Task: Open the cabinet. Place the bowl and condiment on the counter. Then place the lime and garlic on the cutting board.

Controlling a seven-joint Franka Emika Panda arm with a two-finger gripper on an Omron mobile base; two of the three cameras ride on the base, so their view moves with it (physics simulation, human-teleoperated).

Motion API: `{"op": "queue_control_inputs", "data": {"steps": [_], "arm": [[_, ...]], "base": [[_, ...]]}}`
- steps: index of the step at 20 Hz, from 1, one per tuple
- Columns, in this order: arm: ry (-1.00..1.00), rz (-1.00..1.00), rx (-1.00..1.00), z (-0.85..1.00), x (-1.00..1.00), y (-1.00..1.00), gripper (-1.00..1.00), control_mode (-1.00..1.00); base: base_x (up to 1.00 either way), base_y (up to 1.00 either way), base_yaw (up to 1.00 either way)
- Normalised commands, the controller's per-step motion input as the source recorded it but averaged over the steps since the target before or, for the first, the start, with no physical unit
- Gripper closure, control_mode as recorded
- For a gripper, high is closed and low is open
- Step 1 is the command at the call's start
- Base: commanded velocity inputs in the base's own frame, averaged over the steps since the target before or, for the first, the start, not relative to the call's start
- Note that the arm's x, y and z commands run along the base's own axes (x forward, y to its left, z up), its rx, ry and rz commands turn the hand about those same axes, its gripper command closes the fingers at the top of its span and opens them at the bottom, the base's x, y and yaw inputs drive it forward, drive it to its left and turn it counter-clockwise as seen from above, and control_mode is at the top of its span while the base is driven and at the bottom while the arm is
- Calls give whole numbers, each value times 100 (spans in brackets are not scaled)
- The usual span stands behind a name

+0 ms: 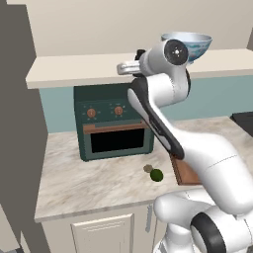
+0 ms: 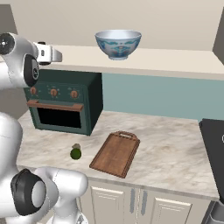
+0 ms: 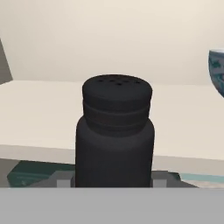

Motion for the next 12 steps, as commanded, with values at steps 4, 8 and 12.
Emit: {"op": "queue_control_inputs", "data": {"steps": [4,8,12], "arm": [[0,0,1,1,-77,12,100,-100],[0,0,0,0,-66,12,100,-100],[1,0,0,-4,-62,24,100,-100]], "base": [[0,0,0],[0,0,0],[0,0,0]]}}
